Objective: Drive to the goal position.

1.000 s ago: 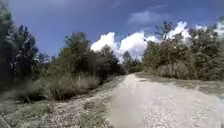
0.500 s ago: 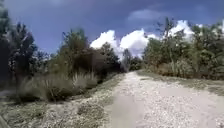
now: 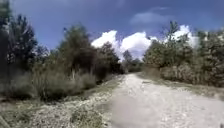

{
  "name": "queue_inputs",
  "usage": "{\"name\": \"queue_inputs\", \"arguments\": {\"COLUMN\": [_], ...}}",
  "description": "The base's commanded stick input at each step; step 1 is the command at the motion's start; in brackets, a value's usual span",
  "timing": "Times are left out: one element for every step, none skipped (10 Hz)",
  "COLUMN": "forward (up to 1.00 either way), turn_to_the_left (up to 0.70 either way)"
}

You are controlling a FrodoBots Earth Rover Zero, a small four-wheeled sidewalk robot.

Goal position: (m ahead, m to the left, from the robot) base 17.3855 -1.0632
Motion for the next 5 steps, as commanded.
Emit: {"name": "queue_inputs", "arguments": {"forward": [0.49,0.49,0.49,0.49,0.49], "turn_to_the_left": [0.0,0.0,0.0,0.0,0.0]}}
